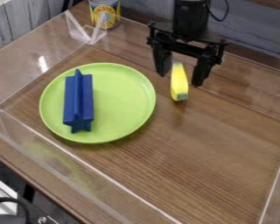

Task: Put the banana in the green plate

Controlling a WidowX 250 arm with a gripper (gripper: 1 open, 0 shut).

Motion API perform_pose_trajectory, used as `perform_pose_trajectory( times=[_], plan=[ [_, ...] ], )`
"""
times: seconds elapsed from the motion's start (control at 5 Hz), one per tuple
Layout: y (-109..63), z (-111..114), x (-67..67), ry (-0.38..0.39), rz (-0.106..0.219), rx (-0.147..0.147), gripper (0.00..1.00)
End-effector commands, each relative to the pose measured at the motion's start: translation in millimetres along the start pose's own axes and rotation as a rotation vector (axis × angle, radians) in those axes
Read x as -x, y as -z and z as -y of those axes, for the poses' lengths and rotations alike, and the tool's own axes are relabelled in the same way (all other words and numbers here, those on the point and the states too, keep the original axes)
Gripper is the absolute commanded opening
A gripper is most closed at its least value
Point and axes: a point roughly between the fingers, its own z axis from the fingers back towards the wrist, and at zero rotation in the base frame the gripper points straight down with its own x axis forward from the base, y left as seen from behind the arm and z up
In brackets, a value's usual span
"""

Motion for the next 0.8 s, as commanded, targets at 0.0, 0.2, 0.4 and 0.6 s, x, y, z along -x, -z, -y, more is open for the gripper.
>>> perform_pose_trajectory(
  times=[0.0, 0.2, 0.4, 0.6],
  plan=[
    [-15.1, -6.5, -12.6, 0.012, 0.071, 0.01, 1.0],
    [-7.7, -13.6, -14.4, -0.069, 0.079, 0.012, 1.0],
    [-0.1, -20.6, -16.2, -0.147, 0.083, 0.01, 1.0],
    [8.4, -20.7, -18.9, -0.171, 0.094, 0.009, 1.0]
  ],
)
